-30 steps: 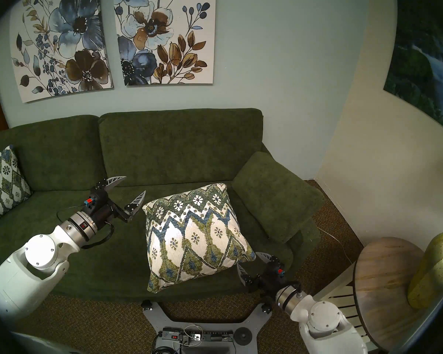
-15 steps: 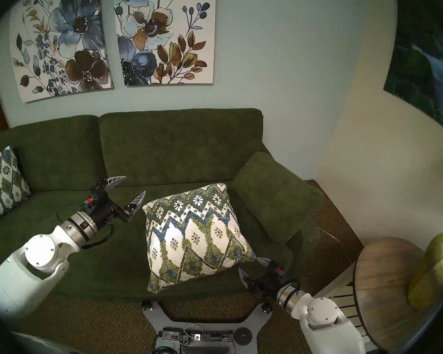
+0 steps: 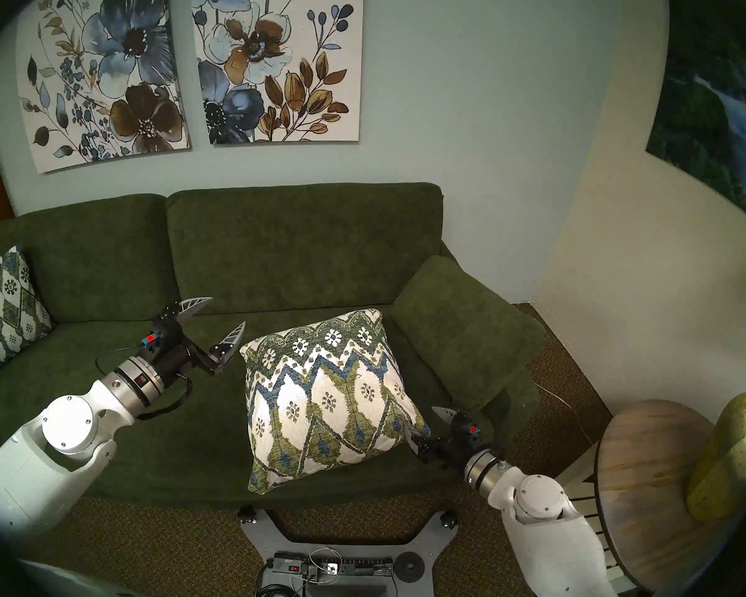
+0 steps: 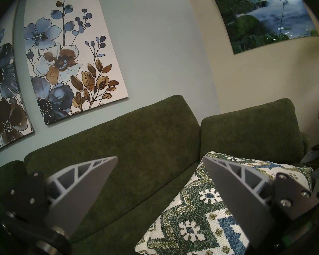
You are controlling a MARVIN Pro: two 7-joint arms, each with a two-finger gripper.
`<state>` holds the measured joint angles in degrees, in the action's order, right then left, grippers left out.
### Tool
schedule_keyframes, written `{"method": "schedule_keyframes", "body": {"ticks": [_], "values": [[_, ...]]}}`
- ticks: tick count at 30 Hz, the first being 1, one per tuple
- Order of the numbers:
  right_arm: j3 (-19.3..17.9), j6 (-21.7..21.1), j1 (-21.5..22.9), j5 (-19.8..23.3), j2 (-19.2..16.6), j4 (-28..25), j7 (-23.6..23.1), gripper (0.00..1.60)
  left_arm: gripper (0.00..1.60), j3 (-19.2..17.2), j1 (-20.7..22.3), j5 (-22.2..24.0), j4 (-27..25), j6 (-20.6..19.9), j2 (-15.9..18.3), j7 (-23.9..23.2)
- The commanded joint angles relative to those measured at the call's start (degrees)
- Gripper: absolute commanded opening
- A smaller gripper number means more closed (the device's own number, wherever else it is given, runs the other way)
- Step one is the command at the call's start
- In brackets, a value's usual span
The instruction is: Fluff a cushion
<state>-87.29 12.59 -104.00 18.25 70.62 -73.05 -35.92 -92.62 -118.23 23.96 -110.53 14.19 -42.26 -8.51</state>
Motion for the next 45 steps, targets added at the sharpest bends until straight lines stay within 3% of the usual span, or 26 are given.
{"method": "schedule_keyframes", "body": {"ticks": [1, 4, 9, 10, 11, 12, 17, 25, 30, 35, 41, 45], "values": [[2.6, 0.5, 6.4, -0.4, 0.7, 7.3, -3.0, 1.6, 1.6, -0.1, 0.0, 0.0, -0.3, 0.4, 0.0, -0.1], [3.8, 0.7, 6.7, -1.9, 0.7, 10.4, -2.8, 1.6, 1.6, -0.1, 0.0, 0.0, -0.3, 0.4, 0.1, -0.1], [3.9, 4.6, 9.0, -1.3, 1.3, 16.4, -4.0, 1.6, 1.6, -0.1, 0.0, 0.0, -0.3, 0.4, 0.1, 0.0], [4.0, 6.0, 9.8, -1.2, 1.4, 17.9, -4.8, 0.77, 1.6, -0.1, 0.0, 0.0, -0.3, 0.4, 0.1, 0.0], [4.0, 6.0, 9.8, -1.2, 1.4, 17.9, -4.8, 0.77, 1.6, -0.1, 0.0, 0.0, -0.3, 0.4, 0.1, 0.0], [4.0, 8.1, 10.8, -0.5, 1.6, 19.6, -6.5, 0.0, 1.6, -0.1, 0.0, 0.0, -0.3, 0.4, 0.1, 0.0], [3.1, 10.7, 9.5, 1.2, 2.1, 17.5, -8.1, 0.0, 1.6, -0.1, 0.0, 0.0, -0.3, 0.4, 0.1, 0.0], [2.7, 14.5, 3.0, 2.4, 3.6, 11.3, -8.2, 0.0, 1.6, -0.1, 0.0, 0.0, -0.3, 0.5, 0.2, 0.1], [2.7, 15.3, 2.1, 1.9, 4.0, 11.4, -7.6, 0.0, 1.6, -0.1, 0.0, 0.0, -0.3, 0.5, 0.2, 0.1], [2.9, 16.9, 1.8, 1.5, 5.0, 12.9, -7.0, 0.0, 1.6, 1.4, 1.2, -1.8, -1.7, -2.8, 0.9, 1.2], [3.3, 18.0, 2.0, 1.9, 6.2, 14.7, -7.0, 0.0, 1.6, 0.2, -3.3, -2.9, -7.3, -5.2, 1.6, 2.9], [3.5, 18.3, 2.2, 2.1, 6.2, 15.0, -6.9, 0.0, 1.6, 1.1, -6.7, -6.1, -10.7, -7.5, 2.9, 3.4]]}}
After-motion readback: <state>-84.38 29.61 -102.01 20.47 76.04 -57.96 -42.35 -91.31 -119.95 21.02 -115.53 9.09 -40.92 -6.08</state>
